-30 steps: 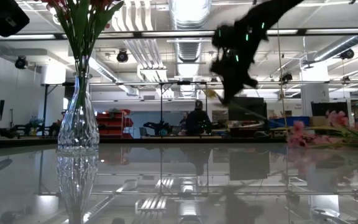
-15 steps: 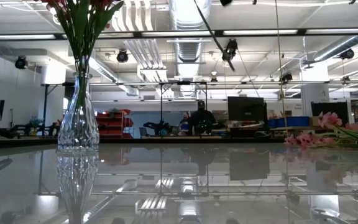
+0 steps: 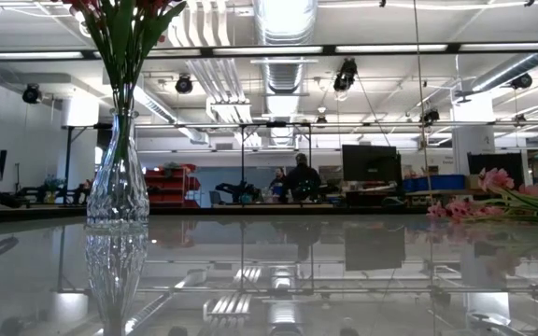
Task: Sort flowers into vase by color
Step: Put the yellow flower into the purple vase
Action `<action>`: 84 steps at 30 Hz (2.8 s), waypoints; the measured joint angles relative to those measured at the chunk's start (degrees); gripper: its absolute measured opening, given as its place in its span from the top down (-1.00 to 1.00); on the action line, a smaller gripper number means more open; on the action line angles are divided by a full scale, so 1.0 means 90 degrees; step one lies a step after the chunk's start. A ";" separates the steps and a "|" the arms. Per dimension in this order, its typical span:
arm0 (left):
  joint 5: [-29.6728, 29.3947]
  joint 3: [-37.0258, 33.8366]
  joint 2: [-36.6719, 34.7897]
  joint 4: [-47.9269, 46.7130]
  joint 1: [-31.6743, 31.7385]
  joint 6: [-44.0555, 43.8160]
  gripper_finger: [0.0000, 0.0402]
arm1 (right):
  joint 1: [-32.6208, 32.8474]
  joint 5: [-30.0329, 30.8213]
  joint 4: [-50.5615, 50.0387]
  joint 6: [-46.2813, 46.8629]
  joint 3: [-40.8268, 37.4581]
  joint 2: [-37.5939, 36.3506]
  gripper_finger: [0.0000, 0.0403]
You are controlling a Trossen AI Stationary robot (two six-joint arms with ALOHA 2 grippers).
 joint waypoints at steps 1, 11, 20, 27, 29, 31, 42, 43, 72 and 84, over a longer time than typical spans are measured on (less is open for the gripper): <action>0.0115 0.0117 0.0146 0.0042 0.0076 0.0028 -0.41 | 0.0005 -0.0005 0.0106 -0.0180 0.0091 0.0154 0.95; 0.0929 0.0320 0.1523 0.0589 0.1008 -0.0003 -0.33 | 0.0005 0.0015 0.0204 -0.1091 0.1815 0.1671 0.95; 0.1132 0.0291 0.1836 0.0953 0.1019 0.0108 -0.09 | 0.0022 0.0241 0.0170 -0.0995 0.2060 0.1839 0.92; 0.1070 0.0346 0.1758 0.0885 0.1111 0.0169 0.78 | 0.0023 0.0244 0.0160 -0.0862 0.2019 0.1841 0.67; 0.1132 0.0344 0.1666 0.0823 0.1116 0.0205 0.93 | 0.0037 0.0246 0.0169 -0.0831 0.2019 0.1841 0.51; 0.1139 0.0346 0.1595 0.0829 0.1107 0.0214 0.94 | 0.0042 0.0246 0.0161 -0.0689 0.2038 0.1841 0.33; 0.4312 0.1910 0.1202 -0.1268 0.0914 0.0110 1.00 | 0.0708 0.1041 -0.0686 -0.0887 0.2050 0.1161 -0.33; 0.4801 0.2192 0.1228 -0.1586 0.0887 0.0020 1.00 | 0.0802 0.1322 -0.0791 -0.0912 0.2032 0.1143 -0.36; 0.5085 0.4268 0.1687 -0.2663 -0.0654 0.0169 1.00 | 0.1389 0.3186 -0.1156 -0.0251 0.1858 0.1166 -0.35; 0.3180 0.2454 0.1575 -0.1918 -0.2639 0.0256 1.00 | 0.1414 0.3421 -0.1492 0.0350 0.1858 0.1166 -0.34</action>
